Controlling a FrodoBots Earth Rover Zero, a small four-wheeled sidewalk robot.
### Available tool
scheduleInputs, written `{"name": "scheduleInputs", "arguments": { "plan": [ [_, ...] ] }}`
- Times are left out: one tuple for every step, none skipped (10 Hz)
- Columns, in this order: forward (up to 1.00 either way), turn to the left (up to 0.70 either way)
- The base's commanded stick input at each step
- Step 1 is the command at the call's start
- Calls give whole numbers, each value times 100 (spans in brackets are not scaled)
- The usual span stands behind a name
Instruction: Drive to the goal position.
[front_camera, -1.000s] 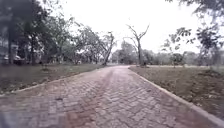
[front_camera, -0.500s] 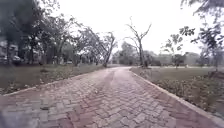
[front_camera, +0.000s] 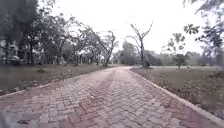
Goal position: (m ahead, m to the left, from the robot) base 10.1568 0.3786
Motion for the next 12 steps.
{"name": "scheduleInputs", "arguments": {
  "plan": [
    [70,0],
    [70,0],
    [70,0],
    [70,0],
    [70,0],
    [70,0],
    [70,0],
    [70,0],
    [70,0],
    [70,0],
    [70,0],
    [70,0]
  ]
}}
